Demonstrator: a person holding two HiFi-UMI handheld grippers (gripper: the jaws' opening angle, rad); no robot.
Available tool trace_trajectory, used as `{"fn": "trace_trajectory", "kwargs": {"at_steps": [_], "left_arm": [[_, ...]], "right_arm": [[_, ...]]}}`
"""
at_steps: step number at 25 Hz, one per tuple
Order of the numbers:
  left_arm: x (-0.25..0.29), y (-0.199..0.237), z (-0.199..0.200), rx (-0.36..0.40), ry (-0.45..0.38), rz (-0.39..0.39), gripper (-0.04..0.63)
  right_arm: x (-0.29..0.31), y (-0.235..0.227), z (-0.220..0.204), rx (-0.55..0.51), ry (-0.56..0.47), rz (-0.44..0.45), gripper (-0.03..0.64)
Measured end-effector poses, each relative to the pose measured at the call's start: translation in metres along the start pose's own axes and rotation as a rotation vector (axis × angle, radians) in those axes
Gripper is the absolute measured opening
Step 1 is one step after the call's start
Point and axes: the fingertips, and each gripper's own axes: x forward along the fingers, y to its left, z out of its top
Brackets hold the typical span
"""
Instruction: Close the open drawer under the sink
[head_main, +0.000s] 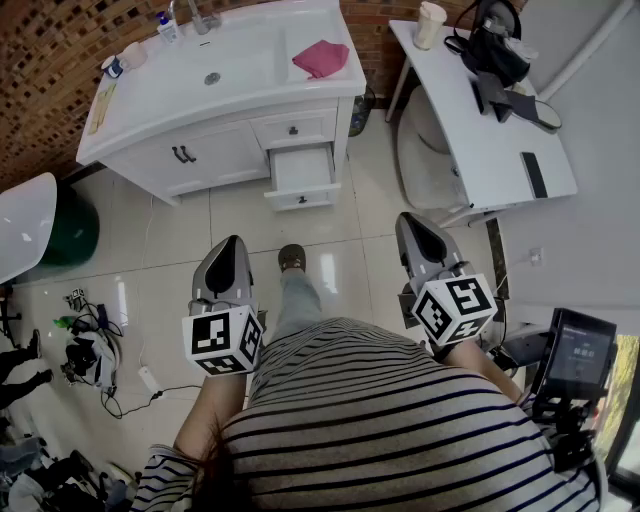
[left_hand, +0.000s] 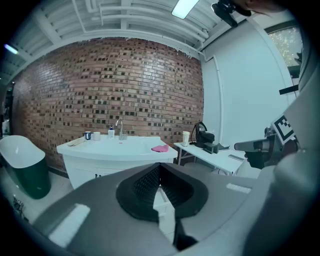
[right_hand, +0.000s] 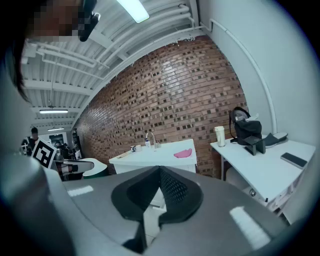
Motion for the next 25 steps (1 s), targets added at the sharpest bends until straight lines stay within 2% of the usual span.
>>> {"fn": "trace_trajectory", "kwargs": {"at_steps": [4,9,14,16,19,22,25], "left_arm": [[0.071,0.036,0.019,0.019,0.038,-0.061,0.016],[0.156,0.064,0.039,0.052,0.076,-0.181,0.017],[0.228,0.090,0.010,-0.003,0.088,-0.181,0.017],[0.249,0.097,-0.016,-0.023,0.088,-0.177,0.017],[0.282,0.107,-0.064,-0.047,0.080,-0.161,0.017],[0.318,0.117,-0.117,-0.080,0.065,-0.162,0.017],[0.350,0.123,-0.168,-0.051,0.085,-0.196,0.017]], "right_arm": [[0.076,-0.001,0.011,0.012,0.024,-0.021,0.000],[0.161,-0.007,0.016,0.029,0.054,-0.056,0.000],[0.224,-0.015,-0.025,0.030,0.115,-0.031,0.000],[0.243,-0.019,-0.057,0.003,0.148,-0.015,0.000],[0.272,-0.032,-0.128,-0.035,0.185,0.019,0.000],[0.306,-0.053,-0.220,-0.082,0.232,0.053,0.000],[0.341,-0.069,-0.316,-0.123,0.287,0.099,0.000]]}}
